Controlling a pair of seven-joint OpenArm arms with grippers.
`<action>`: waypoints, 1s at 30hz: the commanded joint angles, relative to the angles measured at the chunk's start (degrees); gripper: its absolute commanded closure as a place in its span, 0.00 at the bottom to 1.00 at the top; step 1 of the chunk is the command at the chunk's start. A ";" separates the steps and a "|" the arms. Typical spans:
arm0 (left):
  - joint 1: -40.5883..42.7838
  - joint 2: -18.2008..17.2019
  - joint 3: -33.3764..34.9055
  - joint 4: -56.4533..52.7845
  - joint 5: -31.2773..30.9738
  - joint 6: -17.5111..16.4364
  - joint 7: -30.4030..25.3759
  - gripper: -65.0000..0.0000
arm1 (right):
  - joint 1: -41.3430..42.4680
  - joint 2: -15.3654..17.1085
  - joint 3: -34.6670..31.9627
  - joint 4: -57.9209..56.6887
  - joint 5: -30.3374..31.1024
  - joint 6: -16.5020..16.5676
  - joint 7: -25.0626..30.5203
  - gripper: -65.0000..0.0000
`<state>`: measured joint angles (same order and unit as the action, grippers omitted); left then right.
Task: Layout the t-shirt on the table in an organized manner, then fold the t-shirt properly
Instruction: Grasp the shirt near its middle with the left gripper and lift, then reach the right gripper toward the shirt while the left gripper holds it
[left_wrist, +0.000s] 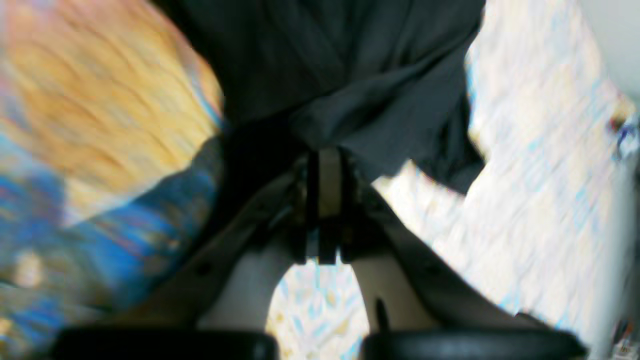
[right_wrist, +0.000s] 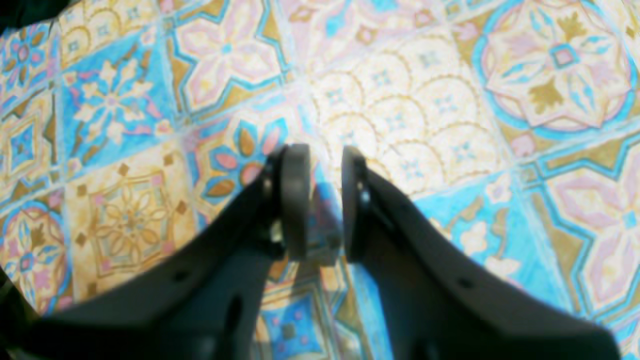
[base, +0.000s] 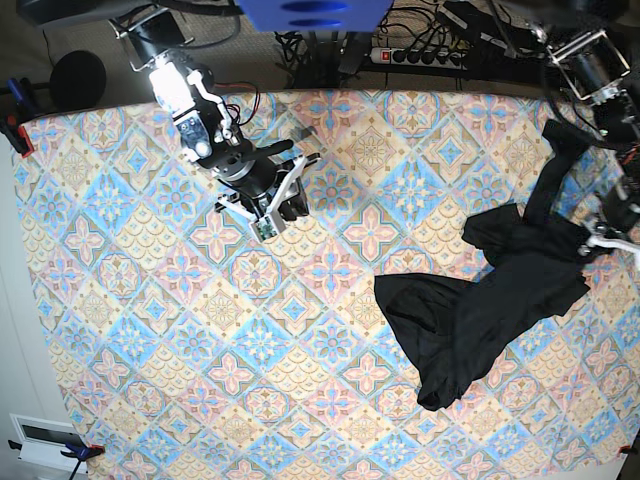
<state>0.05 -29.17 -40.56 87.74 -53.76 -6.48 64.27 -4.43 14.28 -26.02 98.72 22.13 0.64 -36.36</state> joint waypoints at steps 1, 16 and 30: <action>0.25 -2.17 -2.04 0.83 -0.35 -0.07 -0.84 1.00 | 0.69 0.09 0.04 1.02 0.33 0.19 1.24 0.83; 1.48 -6.48 -25.16 0.74 14.42 0.02 -3.57 1.00 | 7.02 -8.17 -6.11 -4.96 0.51 3.27 1.06 0.83; 2.19 -6.48 -21.11 -12.89 20.13 0.37 -5.85 0.71 | 23.99 -17.49 -7.69 -23.33 0.51 3.27 1.33 0.82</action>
<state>2.50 -33.93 -61.47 73.97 -32.99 -6.00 59.20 17.50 -2.24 -33.67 74.32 22.37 3.42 -36.67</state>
